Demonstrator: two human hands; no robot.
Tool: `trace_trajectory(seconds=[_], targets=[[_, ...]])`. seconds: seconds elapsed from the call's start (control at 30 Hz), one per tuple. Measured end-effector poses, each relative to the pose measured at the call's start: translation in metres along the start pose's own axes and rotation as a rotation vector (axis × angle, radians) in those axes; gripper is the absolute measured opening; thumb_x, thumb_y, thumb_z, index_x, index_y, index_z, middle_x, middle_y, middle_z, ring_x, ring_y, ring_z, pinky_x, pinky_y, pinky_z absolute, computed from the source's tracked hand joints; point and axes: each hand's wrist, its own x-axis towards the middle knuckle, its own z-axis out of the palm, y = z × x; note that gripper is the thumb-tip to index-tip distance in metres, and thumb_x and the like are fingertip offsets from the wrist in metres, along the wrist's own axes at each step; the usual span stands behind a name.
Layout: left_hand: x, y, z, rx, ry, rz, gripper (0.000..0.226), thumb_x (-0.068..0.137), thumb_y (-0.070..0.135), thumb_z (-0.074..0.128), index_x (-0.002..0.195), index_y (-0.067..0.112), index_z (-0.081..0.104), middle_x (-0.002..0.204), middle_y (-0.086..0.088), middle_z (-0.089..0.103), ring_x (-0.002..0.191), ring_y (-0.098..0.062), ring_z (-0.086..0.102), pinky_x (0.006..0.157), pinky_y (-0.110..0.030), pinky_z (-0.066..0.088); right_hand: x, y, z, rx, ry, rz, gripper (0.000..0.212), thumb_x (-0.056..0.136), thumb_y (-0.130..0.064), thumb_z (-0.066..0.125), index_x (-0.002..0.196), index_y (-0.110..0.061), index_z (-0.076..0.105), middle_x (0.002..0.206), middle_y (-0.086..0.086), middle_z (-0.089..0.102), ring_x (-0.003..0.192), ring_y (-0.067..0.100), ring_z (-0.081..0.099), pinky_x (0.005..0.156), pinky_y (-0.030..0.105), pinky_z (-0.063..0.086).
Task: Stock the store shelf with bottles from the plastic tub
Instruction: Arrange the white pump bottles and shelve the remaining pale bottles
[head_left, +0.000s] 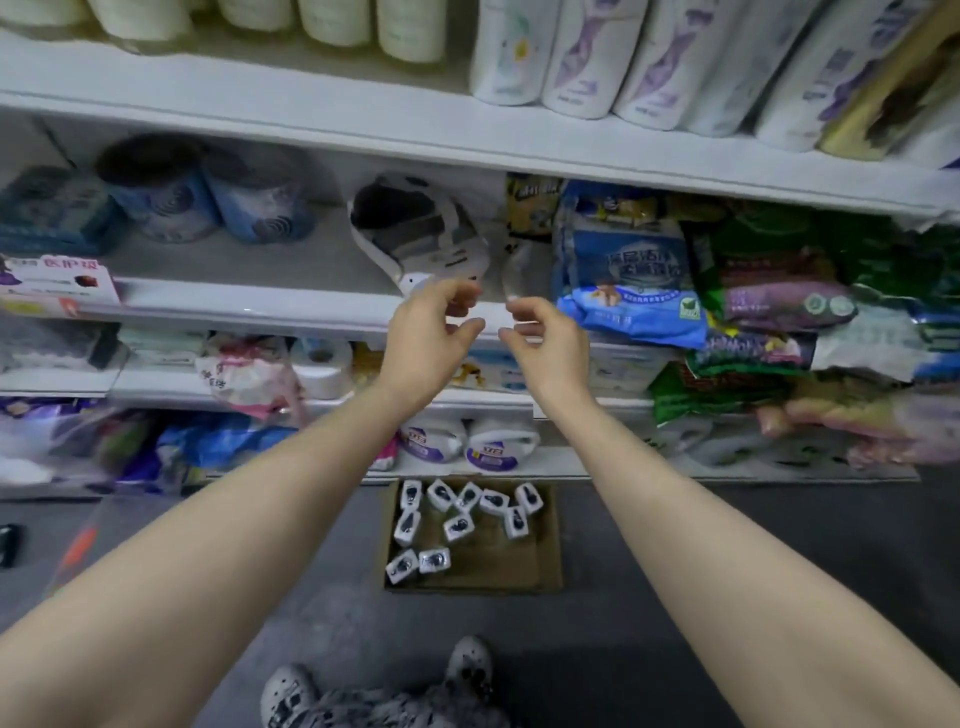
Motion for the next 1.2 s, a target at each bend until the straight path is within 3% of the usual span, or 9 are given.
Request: trace_trajectory(seconds=[0.23, 0.4, 0.67, 0.87, 0.97, 1.2], targets=[[-0.026, -0.029, 0.047, 0.051, -0.021, -0.145, 0.031, 0.085, 0.011, 0.071, 0.116, 0.015, 0.068, 0.104, -0.002, 0.07, 0.093, -0.01, 0.064, 0.087, -0.027, 0.054, -0.012, 0.058, 0.013, 0.033, -0.158, 0.066, 0.026, 0.087, -0.01, 0.072, 0.113, -0.016, 0.069, 0.106, -0.003, 0.071, 0.097, 0.011, 0.066, 0.091, 0.033, 0.055], [-0.042, -0.058, 0.068, 0.046, -0.086, -0.233, 0.034, 0.085, 0.008, 0.071, 0.119, 0.015, 0.067, 0.106, -0.001, 0.068, 0.098, -0.014, 0.064, 0.089, -0.034, 0.056, -0.026, 0.094, 0.034, 0.039, -0.188, 0.141, 0.025, 0.088, -0.013, 0.072, 0.112, -0.022, 0.07, 0.106, -0.005, 0.071, 0.093, 0.01, 0.066, 0.089, 0.038, 0.056], [-0.077, -0.117, 0.096, 0.057, -0.111, -0.353, 0.032, 0.087, 0.01, 0.07, 0.118, 0.016, 0.067, 0.104, 0.003, 0.07, 0.096, -0.008, 0.064, 0.086, -0.015, 0.05, -0.054, 0.144, 0.076, 0.05, -0.242, 0.175, 0.025, 0.087, -0.007, 0.072, 0.112, -0.012, 0.07, 0.106, -0.004, 0.069, 0.091, 0.013, 0.067, 0.084, 0.035, 0.057], [-0.097, -0.173, 0.116, 0.037, -0.158, -0.413, 0.033, 0.085, 0.005, 0.07, 0.117, 0.014, 0.067, 0.105, -0.002, 0.07, 0.097, -0.013, 0.066, 0.089, -0.031, 0.056, -0.072, 0.187, 0.116, 0.043, -0.295, 0.254, 0.027, 0.087, -0.007, 0.072, 0.112, -0.016, 0.07, 0.106, -0.003, 0.072, 0.09, 0.012, 0.068, 0.081, 0.027, 0.056], [-0.109, -0.204, 0.128, 0.051, -0.178, -0.461, 0.033, 0.085, 0.005, 0.069, 0.115, 0.017, 0.068, 0.104, -0.001, 0.07, 0.094, -0.01, 0.065, 0.09, -0.03, 0.055, -0.08, 0.208, 0.136, 0.033, -0.346, 0.292, 0.028, 0.088, -0.007, 0.071, 0.114, -0.015, 0.069, 0.11, -0.003, 0.071, 0.094, 0.011, 0.066, 0.078, 0.015, 0.049], [-0.145, -0.276, 0.16, 0.11, -0.276, -0.512, 0.031, 0.086, 0.009, 0.066, 0.115, 0.02, 0.068, 0.102, 0.001, 0.071, 0.093, -0.015, 0.067, 0.086, -0.036, 0.056, -0.1, 0.266, 0.186, -0.027, -0.466, 0.376, 0.03, 0.09, -0.008, 0.069, 0.118, -0.019, 0.066, 0.106, -0.01, 0.066, 0.096, 0.008, 0.064, 0.088, 0.026, 0.053]])
